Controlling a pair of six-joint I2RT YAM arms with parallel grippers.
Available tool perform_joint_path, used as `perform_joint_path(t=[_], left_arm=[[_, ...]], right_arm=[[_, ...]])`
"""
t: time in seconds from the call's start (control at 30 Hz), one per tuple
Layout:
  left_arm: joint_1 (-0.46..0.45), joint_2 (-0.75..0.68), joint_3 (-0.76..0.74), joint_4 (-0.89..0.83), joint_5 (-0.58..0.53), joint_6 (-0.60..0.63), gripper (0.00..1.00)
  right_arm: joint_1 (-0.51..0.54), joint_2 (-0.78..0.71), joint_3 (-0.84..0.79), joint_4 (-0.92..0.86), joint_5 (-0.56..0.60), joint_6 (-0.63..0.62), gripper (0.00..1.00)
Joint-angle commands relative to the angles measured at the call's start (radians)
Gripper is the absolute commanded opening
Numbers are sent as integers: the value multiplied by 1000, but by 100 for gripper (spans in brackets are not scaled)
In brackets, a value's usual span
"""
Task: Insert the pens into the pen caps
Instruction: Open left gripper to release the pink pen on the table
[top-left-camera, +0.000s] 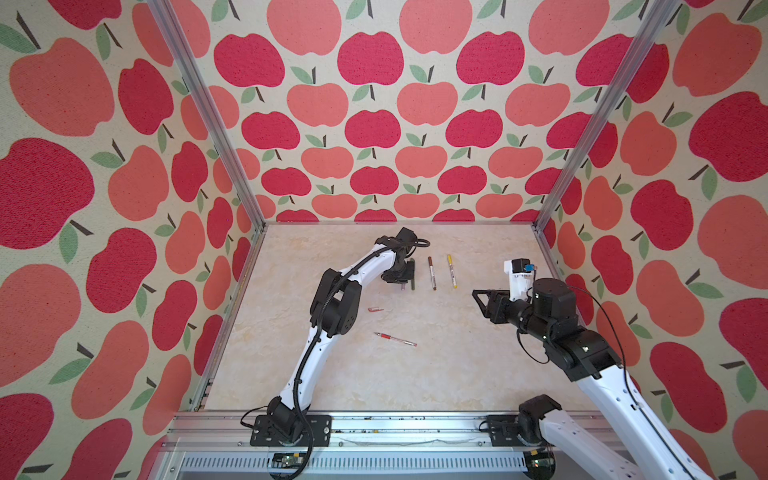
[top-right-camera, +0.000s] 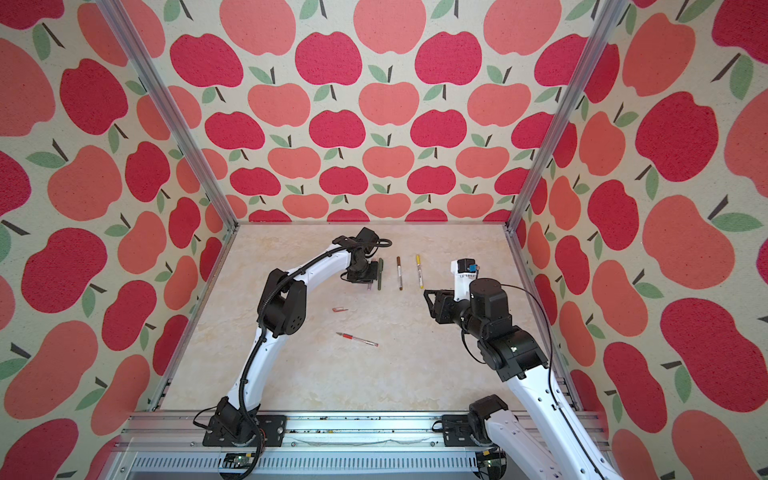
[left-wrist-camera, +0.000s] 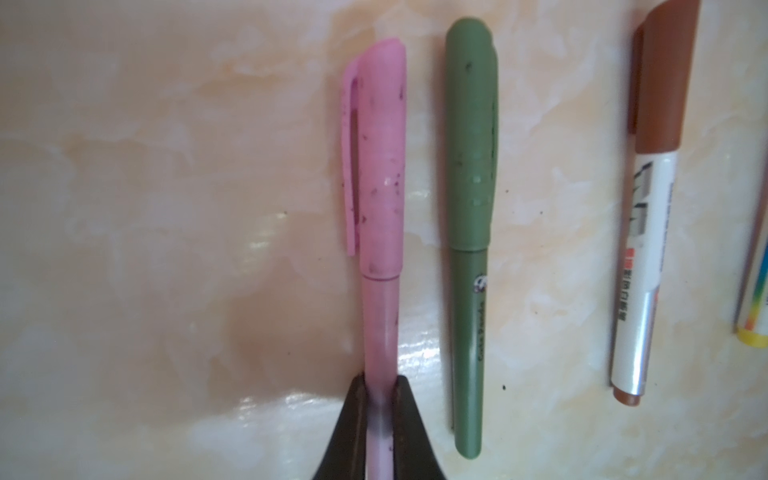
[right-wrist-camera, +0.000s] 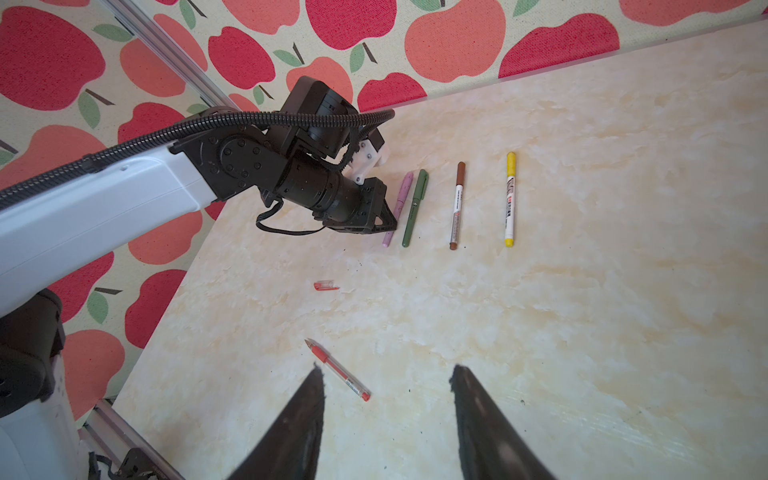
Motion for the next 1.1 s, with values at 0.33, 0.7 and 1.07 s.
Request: perform_joint_path(t=[0.33,0.7,1.07], left_arm=[[28,-28,-95,14,-74,-50,12],[24,-84,-133,40,-74,-49,25],[23,-435,-366,164,-117,-12,35]], right_arm=[[-5,-18,-7,-19,-11,-15,52],[-5,-17,6,-35,-18,-21,53],[-4,22,47,-88,-133,-53,53]])
